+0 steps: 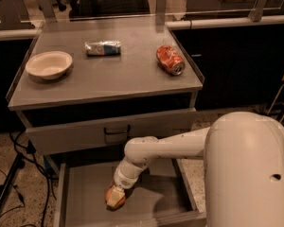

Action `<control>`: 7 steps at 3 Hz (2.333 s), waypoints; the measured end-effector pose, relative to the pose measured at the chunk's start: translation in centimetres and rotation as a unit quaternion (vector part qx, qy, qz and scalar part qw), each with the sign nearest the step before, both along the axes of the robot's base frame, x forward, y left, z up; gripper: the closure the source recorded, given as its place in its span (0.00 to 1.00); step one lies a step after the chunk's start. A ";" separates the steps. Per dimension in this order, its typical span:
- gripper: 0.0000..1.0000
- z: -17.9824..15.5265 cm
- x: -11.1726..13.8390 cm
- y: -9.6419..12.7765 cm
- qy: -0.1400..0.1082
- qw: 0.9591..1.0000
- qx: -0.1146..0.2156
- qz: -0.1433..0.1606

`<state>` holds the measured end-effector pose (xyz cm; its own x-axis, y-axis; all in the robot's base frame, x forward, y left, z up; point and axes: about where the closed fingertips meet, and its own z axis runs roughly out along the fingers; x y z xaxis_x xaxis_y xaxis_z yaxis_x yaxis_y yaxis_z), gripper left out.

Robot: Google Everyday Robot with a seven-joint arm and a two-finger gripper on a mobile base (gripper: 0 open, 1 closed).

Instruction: Pick orange from middle drawer and place on counter

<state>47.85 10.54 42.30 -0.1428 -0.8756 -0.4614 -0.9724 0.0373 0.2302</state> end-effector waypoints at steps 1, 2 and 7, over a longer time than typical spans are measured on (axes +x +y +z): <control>1.00 4.0 -0.2 -1.2 -0.002 1.000 -0.005 -0.014; 1.00 8.5 -0.3 -2.1 0.003 1.000 -0.007 -0.020; 1.00 21.4 -2.4 -3.4 -0.018 0.999 -0.030 -0.004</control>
Offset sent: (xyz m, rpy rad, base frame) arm -0.0052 -0.0351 0.1444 -0.0260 0.0251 -0.0562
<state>45.41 7.11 63.71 -0.1350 -0.9006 -0.4132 -0.9795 0.0583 0.1931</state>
